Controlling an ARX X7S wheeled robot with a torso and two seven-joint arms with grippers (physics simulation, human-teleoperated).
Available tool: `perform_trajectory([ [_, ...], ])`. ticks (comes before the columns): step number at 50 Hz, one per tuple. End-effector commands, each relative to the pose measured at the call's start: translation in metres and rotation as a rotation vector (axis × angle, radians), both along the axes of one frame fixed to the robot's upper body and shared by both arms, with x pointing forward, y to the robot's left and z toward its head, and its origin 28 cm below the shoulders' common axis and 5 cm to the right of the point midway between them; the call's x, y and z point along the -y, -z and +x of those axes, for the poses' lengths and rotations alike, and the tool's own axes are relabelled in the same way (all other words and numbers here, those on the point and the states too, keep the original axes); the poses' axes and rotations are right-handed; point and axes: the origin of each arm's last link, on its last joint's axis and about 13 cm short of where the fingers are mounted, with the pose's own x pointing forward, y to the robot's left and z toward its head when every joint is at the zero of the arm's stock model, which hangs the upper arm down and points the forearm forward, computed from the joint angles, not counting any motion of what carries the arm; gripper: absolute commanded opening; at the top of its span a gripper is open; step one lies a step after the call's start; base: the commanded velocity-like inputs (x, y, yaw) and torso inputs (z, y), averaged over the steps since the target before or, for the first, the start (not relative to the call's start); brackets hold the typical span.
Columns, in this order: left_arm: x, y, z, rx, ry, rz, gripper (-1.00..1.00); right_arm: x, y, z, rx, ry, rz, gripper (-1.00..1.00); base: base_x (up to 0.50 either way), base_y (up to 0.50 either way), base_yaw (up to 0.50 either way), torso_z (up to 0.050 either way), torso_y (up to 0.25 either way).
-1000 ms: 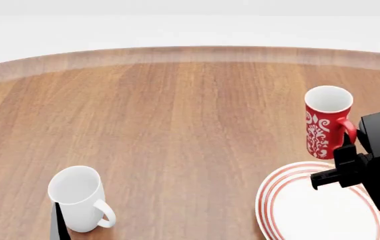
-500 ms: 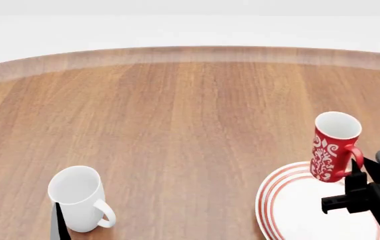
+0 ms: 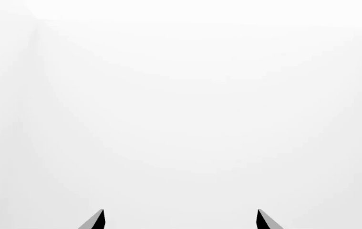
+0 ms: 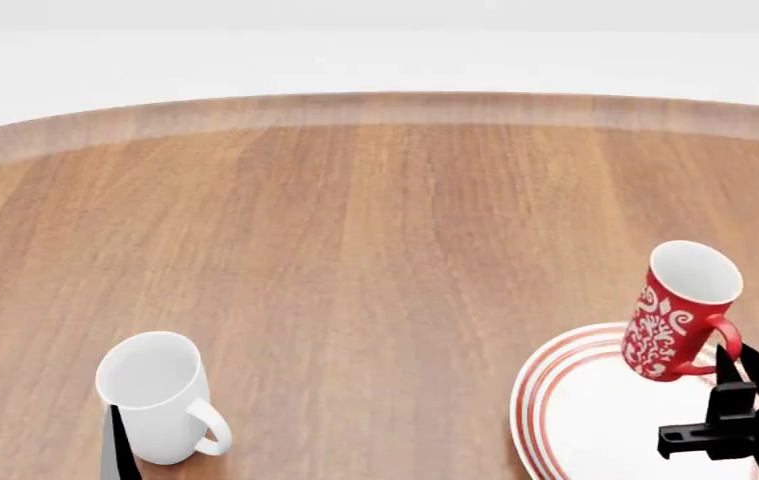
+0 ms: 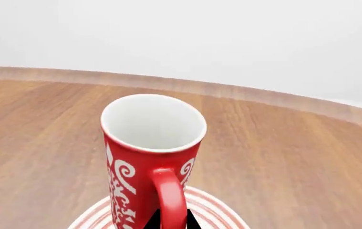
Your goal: Pick up the red mug and put it on the plate
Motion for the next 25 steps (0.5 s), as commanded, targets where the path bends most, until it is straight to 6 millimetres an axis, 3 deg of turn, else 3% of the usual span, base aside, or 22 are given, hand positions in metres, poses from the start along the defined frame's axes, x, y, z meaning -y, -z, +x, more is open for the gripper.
perform_trajectory([
  [1,0.0,0.0,0.0,0.004,0.0,0.0,1.0,0.006,0.001,0.001,0.032,0.064,0.018,-1.0,0.0,0.0,0.0,0.0,0.0],
  [25,0.0,0.0,0.0,0.007,0.001,-0.003,1.0,0.01,0.016,0.003,-0.008,0.107,0.012,-1.0,0.0,0.0,0.0,0.001,0.0],
])
